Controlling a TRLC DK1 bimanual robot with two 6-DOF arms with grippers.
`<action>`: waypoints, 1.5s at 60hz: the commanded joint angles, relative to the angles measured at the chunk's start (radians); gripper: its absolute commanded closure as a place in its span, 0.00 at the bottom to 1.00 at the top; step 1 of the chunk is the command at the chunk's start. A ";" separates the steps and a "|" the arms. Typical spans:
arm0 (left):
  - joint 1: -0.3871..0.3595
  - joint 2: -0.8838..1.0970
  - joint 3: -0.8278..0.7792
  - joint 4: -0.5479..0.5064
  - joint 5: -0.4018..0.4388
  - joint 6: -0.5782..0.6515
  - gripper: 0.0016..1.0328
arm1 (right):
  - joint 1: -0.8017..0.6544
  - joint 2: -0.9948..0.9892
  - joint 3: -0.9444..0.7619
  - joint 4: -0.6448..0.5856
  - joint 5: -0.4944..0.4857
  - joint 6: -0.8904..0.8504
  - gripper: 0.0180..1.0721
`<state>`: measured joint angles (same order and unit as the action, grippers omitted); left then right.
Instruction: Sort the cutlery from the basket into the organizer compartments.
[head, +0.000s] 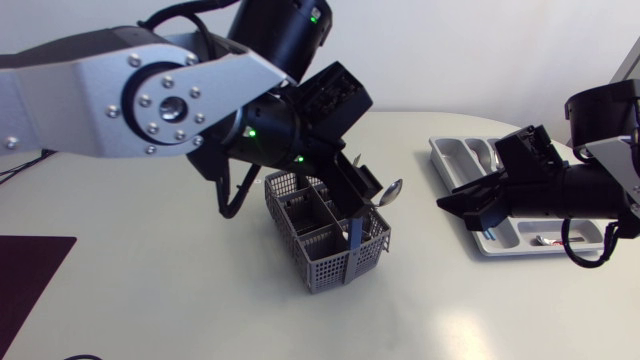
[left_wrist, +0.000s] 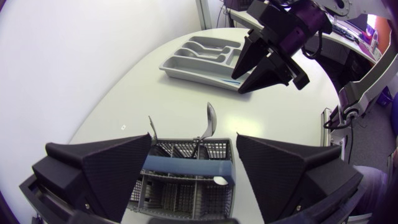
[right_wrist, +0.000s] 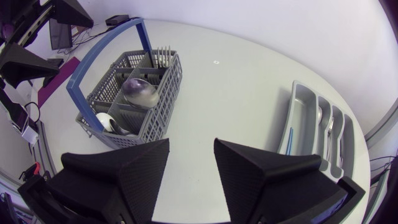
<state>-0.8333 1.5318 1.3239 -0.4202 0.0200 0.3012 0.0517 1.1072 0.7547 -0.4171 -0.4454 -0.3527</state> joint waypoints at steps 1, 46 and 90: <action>-0.010 0.057 0.052 0.004 -0.006 0.027 0.10 | 0.007 -0.017 -0.041 -0.011 -0.012 -0.020 0.47; 0.398 -0.079 -0.339 0.209 0.070 0.078 0.73 | 0.119 0.252 0.000 0.127 -0.013 0.047 0.73; 0.508 0.321 -0.181 0.345 0.196 0.069 0.92 | 0.347 0.238 0.005 0.129 -0.016 0.146 0.95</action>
<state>-0.3176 1.8156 1.0946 -0.0929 0.2001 0.3779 0.3569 1.3724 0.7689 -0.2768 -0.4488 -0.2367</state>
